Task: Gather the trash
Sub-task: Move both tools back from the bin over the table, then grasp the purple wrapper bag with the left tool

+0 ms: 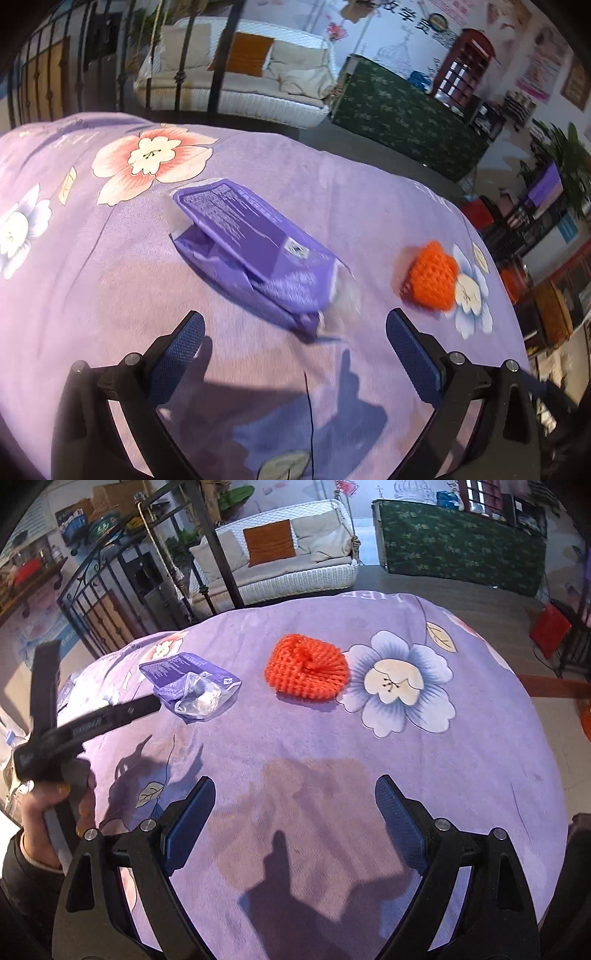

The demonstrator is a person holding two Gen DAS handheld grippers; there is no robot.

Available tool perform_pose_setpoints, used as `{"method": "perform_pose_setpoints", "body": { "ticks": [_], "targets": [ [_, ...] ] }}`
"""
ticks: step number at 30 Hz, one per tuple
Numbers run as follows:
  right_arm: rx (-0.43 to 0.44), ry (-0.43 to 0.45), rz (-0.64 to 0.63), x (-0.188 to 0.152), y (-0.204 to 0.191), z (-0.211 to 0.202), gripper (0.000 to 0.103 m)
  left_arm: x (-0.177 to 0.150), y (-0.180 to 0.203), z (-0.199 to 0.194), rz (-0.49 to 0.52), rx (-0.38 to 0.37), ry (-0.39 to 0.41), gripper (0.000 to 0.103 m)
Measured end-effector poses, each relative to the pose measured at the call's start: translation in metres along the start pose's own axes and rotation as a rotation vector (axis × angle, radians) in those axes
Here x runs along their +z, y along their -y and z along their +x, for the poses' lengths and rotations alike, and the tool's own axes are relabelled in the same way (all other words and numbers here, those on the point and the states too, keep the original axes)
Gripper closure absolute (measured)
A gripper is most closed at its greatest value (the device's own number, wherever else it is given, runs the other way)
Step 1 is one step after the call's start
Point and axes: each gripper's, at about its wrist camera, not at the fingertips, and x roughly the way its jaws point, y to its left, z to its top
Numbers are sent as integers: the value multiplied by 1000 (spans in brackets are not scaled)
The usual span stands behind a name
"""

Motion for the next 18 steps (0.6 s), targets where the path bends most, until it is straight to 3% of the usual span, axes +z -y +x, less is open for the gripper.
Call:
{"method": "perform_pose_setpoints", "body": {
  "ticks": [6, 11, 14, 18],
  "targets": [
    [-9, -5, -5, 2, -1, 6, 16, 16, -3, 31, -58, -4, -57, 9],
    [-32, -12, -10, 1, 3, 9, 16, 22, -4, 41, -64, 18, -83, 22],
    [-35, -13, -2, 2, 6, 10, 16, 21, 0, 40, -39, 38, -79, 35],
    [-40, -10, -7, 4, 5, 10, 16, 17, 5, 38, -23, 32, -78, 64]
  ]
}}
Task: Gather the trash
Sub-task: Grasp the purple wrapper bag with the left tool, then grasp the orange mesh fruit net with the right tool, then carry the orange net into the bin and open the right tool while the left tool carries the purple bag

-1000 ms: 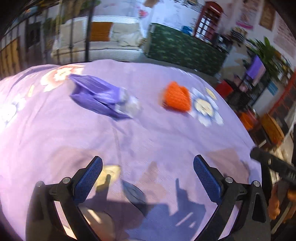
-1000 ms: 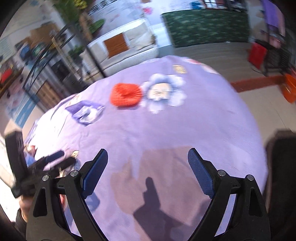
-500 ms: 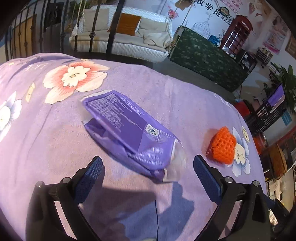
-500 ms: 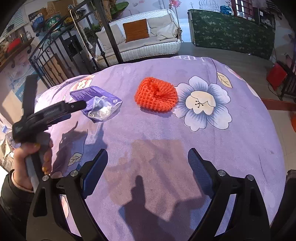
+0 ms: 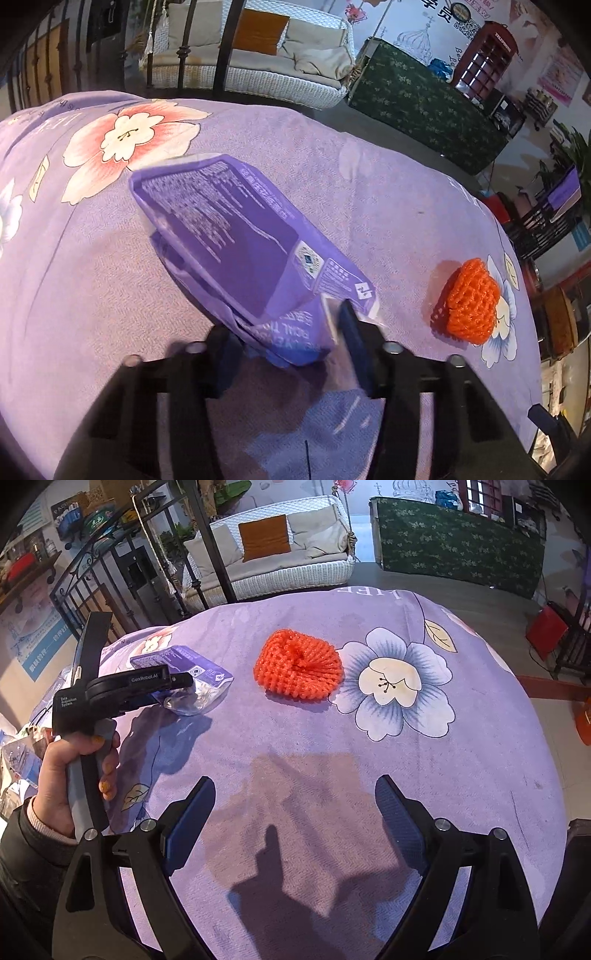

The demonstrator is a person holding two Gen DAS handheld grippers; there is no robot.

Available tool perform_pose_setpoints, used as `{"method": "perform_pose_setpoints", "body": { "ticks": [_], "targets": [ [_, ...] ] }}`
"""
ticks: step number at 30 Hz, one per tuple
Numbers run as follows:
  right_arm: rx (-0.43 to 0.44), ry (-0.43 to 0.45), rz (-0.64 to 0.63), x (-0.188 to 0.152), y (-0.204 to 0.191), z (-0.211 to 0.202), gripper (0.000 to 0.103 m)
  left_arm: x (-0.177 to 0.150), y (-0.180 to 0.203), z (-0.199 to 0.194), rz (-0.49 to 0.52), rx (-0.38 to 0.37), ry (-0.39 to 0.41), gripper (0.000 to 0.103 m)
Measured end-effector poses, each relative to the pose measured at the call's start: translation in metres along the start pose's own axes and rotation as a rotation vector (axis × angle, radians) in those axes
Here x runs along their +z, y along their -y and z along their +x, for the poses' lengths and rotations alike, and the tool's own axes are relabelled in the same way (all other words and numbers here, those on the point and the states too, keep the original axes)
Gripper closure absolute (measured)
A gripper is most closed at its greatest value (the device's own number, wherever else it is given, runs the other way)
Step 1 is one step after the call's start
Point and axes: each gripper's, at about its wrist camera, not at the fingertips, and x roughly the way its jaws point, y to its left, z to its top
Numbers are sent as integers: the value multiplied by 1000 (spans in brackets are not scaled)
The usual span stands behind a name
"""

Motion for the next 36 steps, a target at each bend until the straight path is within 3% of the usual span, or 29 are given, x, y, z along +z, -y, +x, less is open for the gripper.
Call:
{"method": "perform_pose_setpoints", "body": {
  "ticks": [3, 7, 16, 22, 25, 26, 28, 30, 36],
  "targets": [
    [-6, 5, -9, 2, -2, 1, 16, -5, 3, -7, 13, -13, 14, 78],
    [-16, 14, -37, 9, -7, 5, 16, -13, 7, -29, 42, -28, 61, 85],
    [-59, -17, -135, 47, -26, 54, 18, -52, 10, -79, 71, -81, 121, 88],
    [-148, -42, -219, 73, -39, 99, 37, -70, 5, -94, 44, -109, 128, 88],
    [-168, -63, -217, 79, -36, 115, 54, -79, 4, -97, 37, -121, 125, 88],
    [-181, -71, -216, 80, -35, 120, 65, -82, 3, -97, 34, -126, 121, 88],
    [-193, -59, -213, 80, -32, 119, 73, -84, 4, -98, 39, -124, 122, 88],
    [-189, -47, -201, 79, -31, 110, 89, -87, 4, -99, 49, -119, 123, 88],
    [-163, 13, -201, 63, -34, 68, 92, -90, 11, -108, 65, -134, 140, 88]
  ]
}}
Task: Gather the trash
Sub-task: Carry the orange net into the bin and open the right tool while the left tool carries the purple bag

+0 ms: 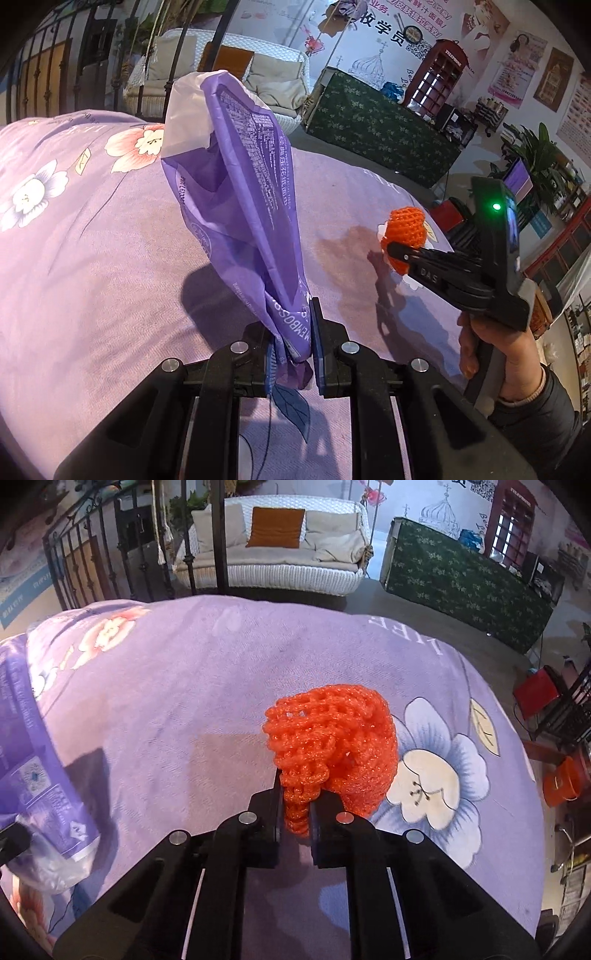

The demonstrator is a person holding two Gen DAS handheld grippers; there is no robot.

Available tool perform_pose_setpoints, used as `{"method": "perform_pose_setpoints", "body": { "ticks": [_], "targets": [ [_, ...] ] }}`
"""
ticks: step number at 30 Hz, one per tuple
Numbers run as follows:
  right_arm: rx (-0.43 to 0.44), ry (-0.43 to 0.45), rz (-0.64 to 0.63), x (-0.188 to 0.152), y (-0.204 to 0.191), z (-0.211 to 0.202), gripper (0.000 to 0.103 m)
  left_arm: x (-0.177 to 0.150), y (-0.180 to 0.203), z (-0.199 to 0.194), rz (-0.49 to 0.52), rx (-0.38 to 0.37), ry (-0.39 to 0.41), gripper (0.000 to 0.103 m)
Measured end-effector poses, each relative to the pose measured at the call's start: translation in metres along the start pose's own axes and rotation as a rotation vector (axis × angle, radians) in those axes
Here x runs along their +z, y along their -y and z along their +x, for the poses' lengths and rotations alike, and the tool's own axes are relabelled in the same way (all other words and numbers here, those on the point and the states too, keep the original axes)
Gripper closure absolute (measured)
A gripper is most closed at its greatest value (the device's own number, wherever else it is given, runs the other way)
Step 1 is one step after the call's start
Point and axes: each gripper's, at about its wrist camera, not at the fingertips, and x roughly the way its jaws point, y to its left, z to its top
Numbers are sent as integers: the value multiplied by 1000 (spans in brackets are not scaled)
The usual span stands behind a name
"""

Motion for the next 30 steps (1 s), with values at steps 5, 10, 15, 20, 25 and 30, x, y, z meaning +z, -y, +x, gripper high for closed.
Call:
{"method": "perform_pose_setpoints", "body": {
  "ticks": [5, 10, 15, 20, 25, 30],
  "targets": [
    [35, 47, 39, -27, 7, -47, 92, -7, 12, -8, 23, -28, 10, 88],
    [56, 83, 88, -55, 19, -89, 92, -16, 32, -15, 62, -66, 18, 88],
    [29, 130, 118, -86, 32, -127, 92, -26, 55, -19, 101, -109, 20, 88],
    [-3, 163, 169, -115, 47, -157, 92, -40, 79, -21, 152, -155, 9, 88],
    [-28, 165, 232, -150, 65, -180, 92, -51, 104, -18, 224, -200, -5, 88],
    [-54, 168, 315, -184, 87, -202, 92, -60, 124, -16, 280, -247, -25, 88]
  ]
}}
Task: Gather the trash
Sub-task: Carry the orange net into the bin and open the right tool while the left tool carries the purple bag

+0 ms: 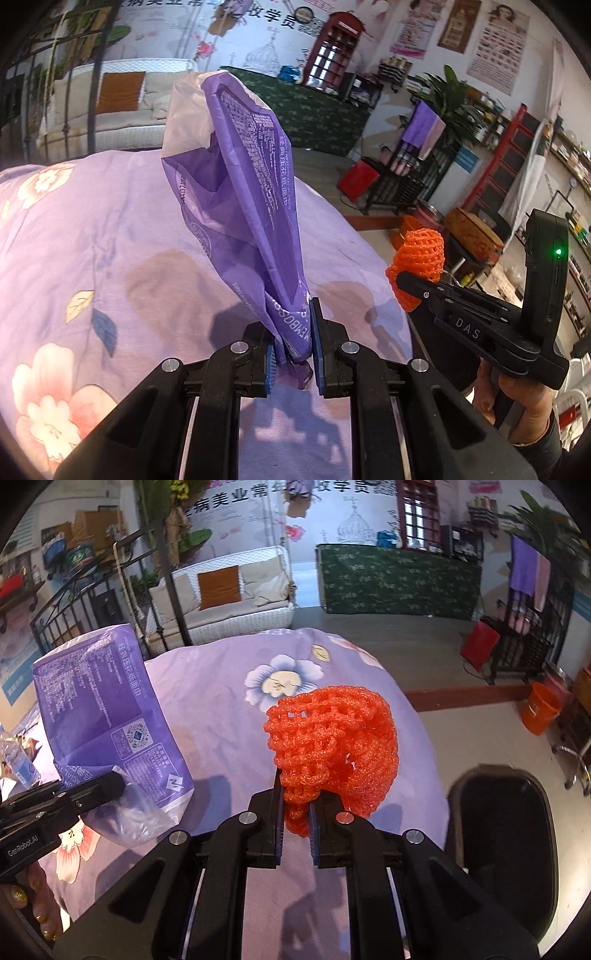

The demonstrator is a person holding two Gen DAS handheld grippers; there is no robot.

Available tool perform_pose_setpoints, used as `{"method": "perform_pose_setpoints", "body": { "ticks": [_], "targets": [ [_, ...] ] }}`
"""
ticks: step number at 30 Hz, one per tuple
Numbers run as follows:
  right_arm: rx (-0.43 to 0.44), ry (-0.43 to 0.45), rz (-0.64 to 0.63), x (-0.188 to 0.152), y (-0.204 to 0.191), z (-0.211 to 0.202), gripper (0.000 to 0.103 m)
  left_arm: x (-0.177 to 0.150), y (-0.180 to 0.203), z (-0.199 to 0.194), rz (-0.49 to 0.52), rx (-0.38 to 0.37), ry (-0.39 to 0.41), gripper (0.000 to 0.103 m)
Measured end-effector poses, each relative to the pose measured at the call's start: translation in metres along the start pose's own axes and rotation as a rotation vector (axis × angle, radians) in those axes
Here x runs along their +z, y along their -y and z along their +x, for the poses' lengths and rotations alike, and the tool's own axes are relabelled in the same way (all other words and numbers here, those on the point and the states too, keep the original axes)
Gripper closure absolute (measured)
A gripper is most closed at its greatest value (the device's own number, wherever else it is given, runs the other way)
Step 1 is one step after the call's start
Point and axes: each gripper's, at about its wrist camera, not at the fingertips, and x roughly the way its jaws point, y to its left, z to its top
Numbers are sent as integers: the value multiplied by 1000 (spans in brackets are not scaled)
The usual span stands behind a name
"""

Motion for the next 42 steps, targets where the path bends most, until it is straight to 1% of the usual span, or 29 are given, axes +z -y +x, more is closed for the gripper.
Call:
{"method": "perform_pose_setpoints", "body": {
  "ticks": [10, 16, 22, 25, 28, 31, 34, 37, 38, 40, 42],
  "targets": [
    [-112, 16, 136, -29, 66, -36, 92, -8, 31, 12, 78, -64, -29, 88],
    [-196, 7, 222, -43, 111, -43, 92, -13, 43, 20, 112, -98, -50, 88],
    [-256, -48, 334, -55, 153, -30, 92, -16, 54, 28, 148, -129, -73, 88],
    [-290, -97, 394, -68, 176, -17, 92, -18, 58, 35, 162, -147, -92, 88],
    [-274, -146, 484, -82, 201, -3, 92, -20, 64, 40, 181, -157, -108, 88],
    [-287, -187, 520, -92, 213, 10, 92, -21, 71, 46, 194, -168, -126, 88],
    [-278, -227, 553, -105, 221, 21, 92, -19, 79, 50, 207, -177, -137, 88],
    [-275, -242, 567, -114, 227, 28, 90, -19, 86, 54, 219, -186, -146, 88],
    [-266, -245, 573, -116, 227, 30, 89, -19, 88, 55, 224, -190, -150, 88],
    [-267, -249, 579, -119, 228, 30, 81, -20, 91, 57, 233, -200, -156, 88],
    [-280, -228, 578, -120, 227, 25, 60, -20, 96, 59, 245, -209, -161, 88]
  ]
}}
